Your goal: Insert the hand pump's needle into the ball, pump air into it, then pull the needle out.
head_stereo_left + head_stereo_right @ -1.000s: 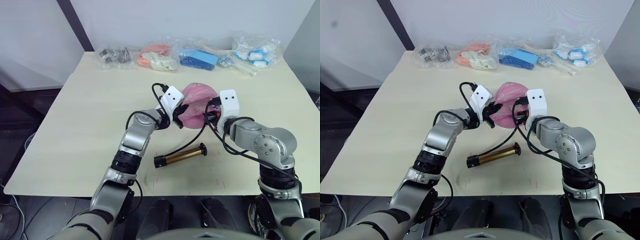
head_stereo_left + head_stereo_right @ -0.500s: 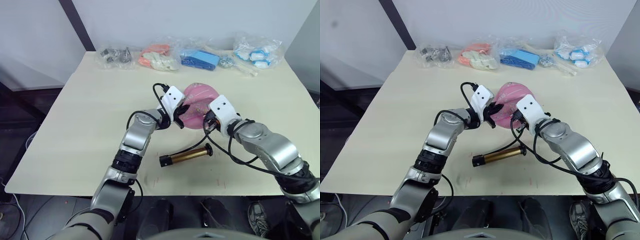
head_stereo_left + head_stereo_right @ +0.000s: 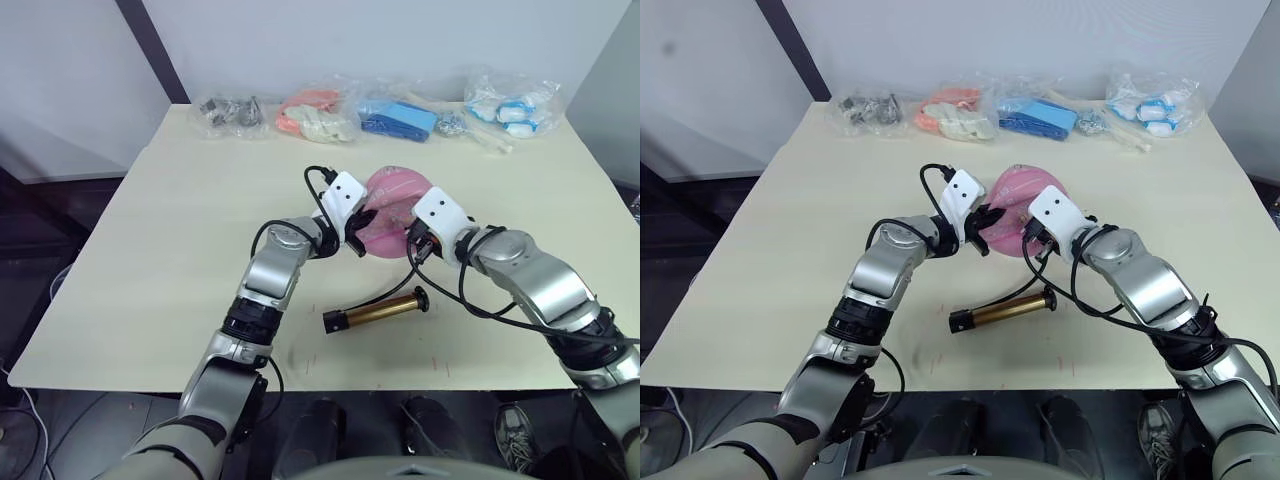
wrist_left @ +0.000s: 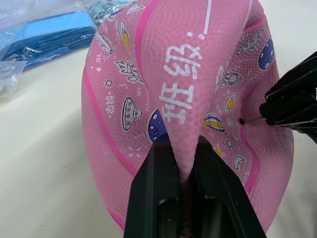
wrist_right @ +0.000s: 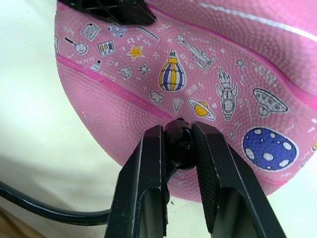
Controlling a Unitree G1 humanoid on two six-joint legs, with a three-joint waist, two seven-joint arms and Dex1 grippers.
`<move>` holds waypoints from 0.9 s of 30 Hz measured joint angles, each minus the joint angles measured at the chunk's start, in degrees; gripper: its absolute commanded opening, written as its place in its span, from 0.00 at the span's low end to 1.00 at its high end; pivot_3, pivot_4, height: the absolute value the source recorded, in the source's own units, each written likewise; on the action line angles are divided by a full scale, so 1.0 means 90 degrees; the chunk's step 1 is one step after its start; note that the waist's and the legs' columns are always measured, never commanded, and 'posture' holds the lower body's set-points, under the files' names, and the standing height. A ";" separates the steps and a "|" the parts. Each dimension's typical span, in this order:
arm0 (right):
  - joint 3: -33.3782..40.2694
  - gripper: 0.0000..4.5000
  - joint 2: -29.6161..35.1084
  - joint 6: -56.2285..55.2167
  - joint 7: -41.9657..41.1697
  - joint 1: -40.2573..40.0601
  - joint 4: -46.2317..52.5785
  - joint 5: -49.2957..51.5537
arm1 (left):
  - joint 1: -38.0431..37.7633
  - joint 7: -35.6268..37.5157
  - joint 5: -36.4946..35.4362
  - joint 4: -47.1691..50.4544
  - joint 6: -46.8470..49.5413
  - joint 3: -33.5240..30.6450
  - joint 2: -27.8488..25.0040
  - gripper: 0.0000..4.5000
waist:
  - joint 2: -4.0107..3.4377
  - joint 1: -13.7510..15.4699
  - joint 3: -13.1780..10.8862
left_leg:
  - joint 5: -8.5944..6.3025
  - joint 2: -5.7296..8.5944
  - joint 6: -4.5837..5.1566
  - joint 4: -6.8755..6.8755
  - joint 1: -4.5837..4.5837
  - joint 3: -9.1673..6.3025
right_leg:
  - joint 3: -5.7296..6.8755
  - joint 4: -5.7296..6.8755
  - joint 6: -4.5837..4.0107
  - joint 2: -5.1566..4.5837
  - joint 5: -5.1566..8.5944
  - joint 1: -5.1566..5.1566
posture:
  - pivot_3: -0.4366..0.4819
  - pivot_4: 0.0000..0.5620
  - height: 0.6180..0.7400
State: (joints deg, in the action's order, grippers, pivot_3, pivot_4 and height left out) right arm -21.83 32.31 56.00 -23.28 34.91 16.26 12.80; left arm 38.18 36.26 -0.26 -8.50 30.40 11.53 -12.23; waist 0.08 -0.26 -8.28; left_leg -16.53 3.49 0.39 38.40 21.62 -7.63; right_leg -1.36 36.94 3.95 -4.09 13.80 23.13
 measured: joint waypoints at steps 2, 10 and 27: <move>0.0027 0.06 -0.0111 0.0190 -0.0083 0.0102 -0.0074 -0.0050 | 0.0002 0.0002 -0.0001 -0.0014 0.0007 -0.0015 0.0006 0.00 | 0.0003 -0.0013 0.0004 | 0.0000 0.0000 -0.0001 0.0000 -0.0002 0.0000 | 0.0000 0.0002 -0.0001 0.0000 0.0000 0.0000 | 0.48 0.27 1.00; 0.0023 0.06 -0.0313 0.0562 -0.0267 0.0376 -0.0310 -0.0217 | 0.0032 0.0002 -0.0006 -0.0098 0.0043 -0.0068 0.0035 0.00 | 0.0011 -0.0026 0.0014 | 0.0005 -0.0001 -0.0006 0.0001 -0.0012 -0.0002 | 0.0000 0.0012 -0.0006 0.0001 -0.0004 -0.0005 | 0.48 0.27 1.00; -0.0128 0.06 -0.0812 0.0917 -0.0797 0.1152 -0.1398 -0.0560 | 0.0054 0.0003 0.0000 -0.0278 0.0090 -0.0193 0.0038 0.00 | 0.0018 -0.0071 0.0032 | 0.0000 -0.0003 0.0006 -0.0011 -0.0094 0.0002 | -0.0006 0.0015 -0.0007 0.0004 -0.0004 -0.0063 | 0.48 0.27 1.00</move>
State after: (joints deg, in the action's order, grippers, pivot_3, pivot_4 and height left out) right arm -22.98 25.00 64.25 -30.45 45.28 3.68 7.76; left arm 38.66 36.28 -0.26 -11.00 31.21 9.79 -11.88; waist 0.24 -0.90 -8.00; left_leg -16.53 3.47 0.44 38.30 20.77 -7.61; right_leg -1.41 37.07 3.89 -4.06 13.77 22.57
